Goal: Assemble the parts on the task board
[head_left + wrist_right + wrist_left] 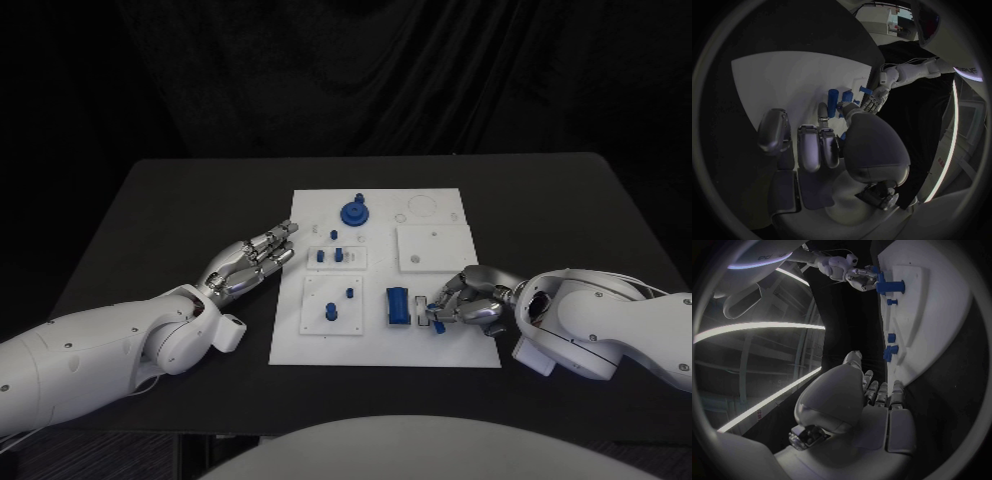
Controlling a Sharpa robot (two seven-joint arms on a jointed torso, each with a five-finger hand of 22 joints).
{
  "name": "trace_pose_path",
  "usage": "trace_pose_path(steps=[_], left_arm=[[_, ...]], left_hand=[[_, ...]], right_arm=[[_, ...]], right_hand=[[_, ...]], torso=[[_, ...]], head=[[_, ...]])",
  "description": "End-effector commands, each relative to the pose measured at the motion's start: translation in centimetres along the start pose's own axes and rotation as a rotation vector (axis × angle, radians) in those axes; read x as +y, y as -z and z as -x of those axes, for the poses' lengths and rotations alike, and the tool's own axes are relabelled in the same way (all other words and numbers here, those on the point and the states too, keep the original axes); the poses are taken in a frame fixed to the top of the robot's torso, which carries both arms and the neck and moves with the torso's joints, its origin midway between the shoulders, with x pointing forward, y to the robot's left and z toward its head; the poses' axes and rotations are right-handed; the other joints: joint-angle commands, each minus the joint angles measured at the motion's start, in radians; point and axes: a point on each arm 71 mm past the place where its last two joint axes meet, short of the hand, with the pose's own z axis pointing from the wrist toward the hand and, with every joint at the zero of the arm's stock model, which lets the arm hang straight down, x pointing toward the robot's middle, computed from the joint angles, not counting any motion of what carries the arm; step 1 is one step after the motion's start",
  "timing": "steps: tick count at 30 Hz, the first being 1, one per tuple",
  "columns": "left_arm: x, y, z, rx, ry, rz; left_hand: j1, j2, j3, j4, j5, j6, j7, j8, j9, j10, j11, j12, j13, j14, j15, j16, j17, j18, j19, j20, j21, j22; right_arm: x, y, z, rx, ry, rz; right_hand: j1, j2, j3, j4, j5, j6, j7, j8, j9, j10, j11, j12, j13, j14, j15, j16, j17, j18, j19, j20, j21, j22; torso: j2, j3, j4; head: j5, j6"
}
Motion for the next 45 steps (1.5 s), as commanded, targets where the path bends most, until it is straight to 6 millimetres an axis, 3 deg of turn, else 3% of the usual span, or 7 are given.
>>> trace_pose_path(steps=[1, 10, 26, 34, 41, 43, 45], left_arm=[[-0.9, 0.0, -0.1, 0.003, 0.011, -0.137], [-0.9, 0.0, -0.2, 0.005, 0.013, -0.136], [-0.9, -0.1, -0.3, 0.009, 0.015, -0.133], [-0.8, -0.1, -0.3, 0.01, 0.017, -0.131], [-0.8, -0.1, -0.3, 0.012, 0.018, -0.129], [-0.8, -0.1, -0.3, 0.012, 0.019, -0.128], [-0.8, -0.1, -0.3, 0.013, 0.019, -0.128]], left_hand=[[0.009, 0.0, 0.006, -0.002, 0.006, 0.003, 0.005, 0.0, 0.001, -0.002, 0.008, 0.0, -0.001, 0.0, 0.004, -0.004, -0.002, 0.009, -0.001, 0.004, -0.001, 0.001], [0.009, 0.0, 0.006, -0.002, 0.006, 0.003, 0.005, 0.0, 0.001, -0.002, 0.008, 0.0, -0.001, 0.0, 0.004, -0.004, -0.002, 0.009, -0.001, 0.004, -0.001, 0.001], [0.011, 0.0, 0.007, -0.002, 0.006, 0.004, 0.007, 0.0, 0.001, -0.003, 0.008, 0.0, -0.002, 0.0, 0.004, -0.004, -0.002, 0.009, -0.001, 0.004, -0.001, 0.001], [0.011, 0.0, 0.008, -0.002, 0.006, 0.004, 0.008, 0.0, 0.001, -0.003, 0.008, 0.0, -0.002, 0.0, 0.004, -0.004, -0.002, 0.009, -0.001, 0.004, -0.001, 0.001], [0.012, 0.0, 0.008, -0.002, 0.006, 0.004, 0.009, 0.0, 0.001, -0.003, 0.009, 0.0, -0.002, 0.0, 0.005, -0.004, -0.002, 0.009, -0.001, 0.004, -0.001, 0.001], [0.012, 0.001, 0.009, -0.002, 0.006, 0.005, 0.009, 0.0, 0.001, -0.003, 0.009, 0.0, -0.002, 0.0, 0.005, -0.004, -0.002, 0.009, -0.001, 0.005, -0.001, 0.001], [0.012, 0.001, 0.009, -0.002, 0.006, 0.005, 0.009, 0.0, 0.001, -0.003, 0.009, 0.0, -0.002, 0.0, 0.005, -0.004, -0.002, 0.009, -0.001, 0.005, -0.001, 0.001]], right_arm=[[-0.2, 0.1, -0.1, -0.004, -0.049, -0.036], [0.2, -0.1, -0.1, -0.014, -0.05, -0.034], [0.7, -0.2, 0.1, -0.043, -0.008, -0.027], [0.9, -0.4, 0.2, -0.051, 0.027, -0.022], [1.1, -0.7, 0.1, -0.049, 0.054, -0.019], [1.1, -0.7, 0.1, -0.047, 0.058, -0.021], [1.1, -0.7, 0.1, -0.05, 0.061, -0.02]], right_hand=[[-0.007, 0.001, 0.0, 0.004, -0.003, 0.005, 0.005, -0.006, -0.002, 0.106, -0.005, 0.003, 0.263, 0.048, -0.008, 0.004, 0.052, 0.002, 0.001, -0.006, -0.002, 0.146], [-0.04, 0.0, -0.006, 0.038, -0.047, -0.002, 0.009, -0.014, -0.004, 0.106, -0.002, 0.003, 0.263, 0.046, -0.006, 0.001, 0.045, 0.005, -0.005, -0.005, -0.016, 0.142], [-0.051, 0.003, -0.008, 0.054, -0.06, -0.007, 0.011, -0.016, -0.004, 0.106, 0.0, 0.003, 0.263, 0.037, -0.004, -0.011, 0.014, 0.009, -0.014, -0.004, -0.04, 0.135], [-0.049, -0.002, -0.01, 0.059, -0.09, -0.013, 0.013, -0.017, -0.003, 0.106, 0.002, 0.003, 0.263, 0.032, -0.002, -0.018, 0.002, 0.011, -0.02, -0.002, -0.052, 0.132], [-0.048, -0.005, -0.017, 0.065, -0.144, -0.018, 0.016, -0.016, 0.0, 0.106, 0.005, 0.003, 0.263, 0.032, 0.0, -0.018, 0.0, 0.012, -0.02, 0.001, -0.056, 0.132], [-0.057, -0.009, -0.03, 0.075, -0.209, -0.024, 0.019, -0.018, 0.0, 0.106, 0.007, 0.003, 0.263, 0.031, 0.003, -0.02, -0.004, 0.012, -0.022, 0.002, -0.061, 0.131], [-0.058, -0.009, -0.035, 0.078, -0.23, -0.027, 0.02, -0.018, 0.001, 0.106, 0.009, 0.003, 0.263, 0.031, 0.004, -0.02, -0.004, 0.013, -0.022, 0.003, -0.062, 0.131]], torso=[[0.0, -0.0006, 0.0003], [0.0, -0.0006, -0.0011], [0.001, -0.0004, 0.001], [0.001, -0.0009, 0.0004], [0.0, -0.0007, 0.0008], [0.0, -0.0006, 0.0014], [0.0, -0.0004, 0.0007]], head=[[-0.001, 0.0], [0.0, 0.0], [-0.002, 0.0], [0.002, 0.0], [0.001, 0.0], [0.001, 0.0], [0.002, 0.0]])
